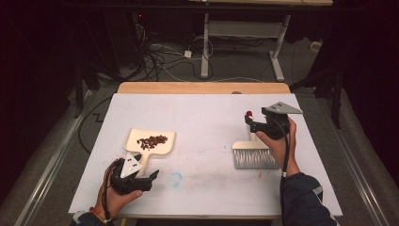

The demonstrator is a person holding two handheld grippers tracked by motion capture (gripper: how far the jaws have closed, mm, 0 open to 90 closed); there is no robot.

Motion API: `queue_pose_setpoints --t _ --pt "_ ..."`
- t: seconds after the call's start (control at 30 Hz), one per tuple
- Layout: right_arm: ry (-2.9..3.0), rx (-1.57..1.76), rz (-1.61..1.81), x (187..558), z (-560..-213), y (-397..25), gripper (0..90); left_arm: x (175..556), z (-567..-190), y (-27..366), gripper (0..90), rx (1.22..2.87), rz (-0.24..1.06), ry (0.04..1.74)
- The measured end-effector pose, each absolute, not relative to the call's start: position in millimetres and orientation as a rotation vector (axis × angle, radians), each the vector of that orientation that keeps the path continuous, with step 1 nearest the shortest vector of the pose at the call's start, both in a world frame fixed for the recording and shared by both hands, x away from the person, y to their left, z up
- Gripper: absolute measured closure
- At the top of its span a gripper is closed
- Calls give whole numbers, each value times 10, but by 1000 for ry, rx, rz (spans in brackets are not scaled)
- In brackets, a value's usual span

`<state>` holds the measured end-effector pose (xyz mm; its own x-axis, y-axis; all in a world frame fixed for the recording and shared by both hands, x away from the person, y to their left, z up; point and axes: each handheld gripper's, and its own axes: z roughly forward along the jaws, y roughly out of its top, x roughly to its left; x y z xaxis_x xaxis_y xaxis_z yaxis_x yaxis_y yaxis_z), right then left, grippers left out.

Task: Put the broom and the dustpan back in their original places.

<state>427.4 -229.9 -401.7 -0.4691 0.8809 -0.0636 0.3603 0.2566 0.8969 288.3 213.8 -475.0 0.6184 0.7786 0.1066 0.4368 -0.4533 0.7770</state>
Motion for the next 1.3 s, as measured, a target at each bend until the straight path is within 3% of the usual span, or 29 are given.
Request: queue_pose_setpoints --t 1.3 --pt "1995 901 1194 3712 -3697 -2224 233 2909 -4772 2071 179 2148 586 914"
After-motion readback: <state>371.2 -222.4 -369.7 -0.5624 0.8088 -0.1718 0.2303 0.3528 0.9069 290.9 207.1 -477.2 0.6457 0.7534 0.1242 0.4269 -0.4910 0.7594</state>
